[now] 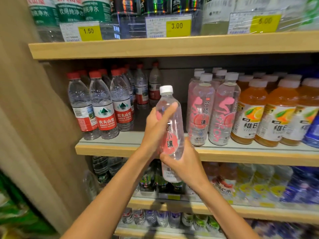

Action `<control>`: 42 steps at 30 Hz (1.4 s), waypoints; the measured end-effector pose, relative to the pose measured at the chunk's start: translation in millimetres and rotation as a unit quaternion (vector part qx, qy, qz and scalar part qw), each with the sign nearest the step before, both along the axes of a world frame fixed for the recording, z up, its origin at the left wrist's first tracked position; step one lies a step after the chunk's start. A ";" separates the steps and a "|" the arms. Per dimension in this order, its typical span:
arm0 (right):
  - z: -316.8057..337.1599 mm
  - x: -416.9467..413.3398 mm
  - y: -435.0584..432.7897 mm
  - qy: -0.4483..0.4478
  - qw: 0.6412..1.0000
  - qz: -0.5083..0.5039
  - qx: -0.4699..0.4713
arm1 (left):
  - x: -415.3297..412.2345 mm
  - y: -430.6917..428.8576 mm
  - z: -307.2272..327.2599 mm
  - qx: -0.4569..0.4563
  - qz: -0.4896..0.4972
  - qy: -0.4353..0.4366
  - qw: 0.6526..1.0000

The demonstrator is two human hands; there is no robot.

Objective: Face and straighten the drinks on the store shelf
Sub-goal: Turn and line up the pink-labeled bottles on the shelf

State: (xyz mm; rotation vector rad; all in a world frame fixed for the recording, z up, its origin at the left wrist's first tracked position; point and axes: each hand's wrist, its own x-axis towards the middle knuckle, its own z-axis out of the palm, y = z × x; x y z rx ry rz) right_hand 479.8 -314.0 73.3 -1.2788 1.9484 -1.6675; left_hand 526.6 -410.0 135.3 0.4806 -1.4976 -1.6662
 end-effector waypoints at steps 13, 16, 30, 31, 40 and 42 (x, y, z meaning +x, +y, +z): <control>-7.6 -17.7 23.3 -0.411 0.833 0.371 0.000 | 2.6 1.5 14.3 0.152 -0.278 0.092 0.944; -9.3 -10.3 17.9 -0.441 0.796 0.414 -0.019 | -3.0 0.5 12.3 0.199 -0.394 0.119 0.890; -9.1 -12.6 18.4 -0.143 0.984 0.054 -0.087 | -0.1 -3.1 -0.3 -0.116 0.039 -0.034 0.992; -9.5 -12.1 18.4 -0.116 0.989 0.039 -0.082 | -1.5 0.8 1.2 -0.138 0.064 -0.041 0.987; -15.1 2.5 19.6 0.053 0.996 -0.052 -0.040 | -21.5 26.3 13.3 -0.066 0.123 -0.010 0.990; -15.6 2.5 22.1 0.039 0.998 -0.034 -0.043 | -20.5 25.2 14.3 -0.054 0.101 0.028 0.993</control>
